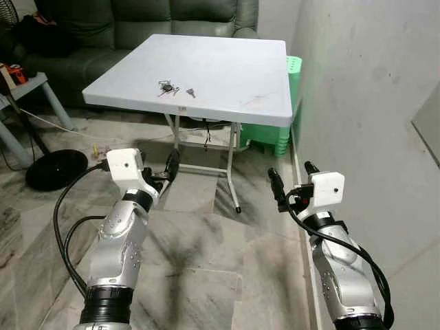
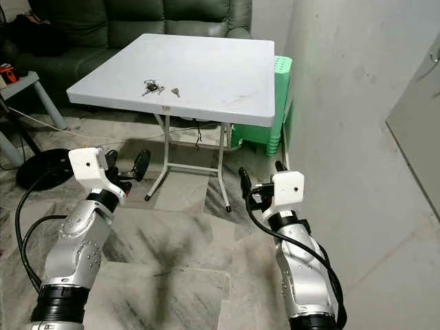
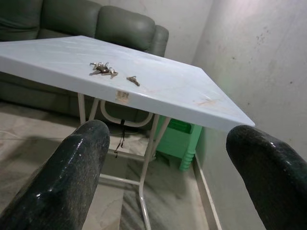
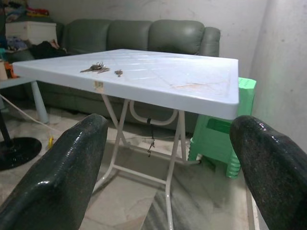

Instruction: Hang keys on a hook

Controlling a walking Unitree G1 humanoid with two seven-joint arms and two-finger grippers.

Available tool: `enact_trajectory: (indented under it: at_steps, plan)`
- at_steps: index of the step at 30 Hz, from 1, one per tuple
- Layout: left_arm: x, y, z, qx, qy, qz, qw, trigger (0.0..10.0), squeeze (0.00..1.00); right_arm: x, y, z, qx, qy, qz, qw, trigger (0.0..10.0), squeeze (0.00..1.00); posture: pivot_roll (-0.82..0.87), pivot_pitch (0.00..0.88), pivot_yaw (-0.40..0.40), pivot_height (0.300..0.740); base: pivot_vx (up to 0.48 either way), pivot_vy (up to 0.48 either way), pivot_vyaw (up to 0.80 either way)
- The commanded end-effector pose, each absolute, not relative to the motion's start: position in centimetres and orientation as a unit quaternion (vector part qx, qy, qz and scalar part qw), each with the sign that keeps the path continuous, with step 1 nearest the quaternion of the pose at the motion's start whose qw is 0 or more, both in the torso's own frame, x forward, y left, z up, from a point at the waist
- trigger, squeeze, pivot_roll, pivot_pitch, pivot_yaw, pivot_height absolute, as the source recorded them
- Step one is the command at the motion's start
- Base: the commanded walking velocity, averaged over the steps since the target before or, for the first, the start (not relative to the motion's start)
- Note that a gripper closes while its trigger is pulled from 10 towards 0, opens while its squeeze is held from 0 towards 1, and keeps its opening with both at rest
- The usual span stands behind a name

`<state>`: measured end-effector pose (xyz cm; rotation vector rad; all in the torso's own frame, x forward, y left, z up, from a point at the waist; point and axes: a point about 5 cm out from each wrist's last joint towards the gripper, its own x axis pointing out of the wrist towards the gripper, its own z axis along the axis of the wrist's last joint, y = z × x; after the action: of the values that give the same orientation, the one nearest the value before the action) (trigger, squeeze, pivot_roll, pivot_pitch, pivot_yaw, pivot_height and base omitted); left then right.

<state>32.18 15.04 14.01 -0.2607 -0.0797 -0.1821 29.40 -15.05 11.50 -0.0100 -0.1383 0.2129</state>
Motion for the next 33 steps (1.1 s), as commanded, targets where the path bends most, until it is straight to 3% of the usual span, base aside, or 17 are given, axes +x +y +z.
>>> enact_trajectory:
  at_steps: [1,33]
  plan:
    - [32.28,15.43,13.89,-0.130,-0.038,-0.087,0.987,10.0,0.00,29.40,-14.77,12.19,-0.007,-0.081,0.110,0.991,10.0,0.00,-0.07,0.000,-0.021,0.740,0.000,0.472,0.00]
    - [32.29,15.87,13.91,-0.135,-0.047,-0.075,0.987,10.0,0.00,28.86,-15.03,12.22,-0.013,-0.076,0.116,0.990,10.0,0.00,-0.06,0.000,-0.041,0.740,0.000,0.475,0.00]
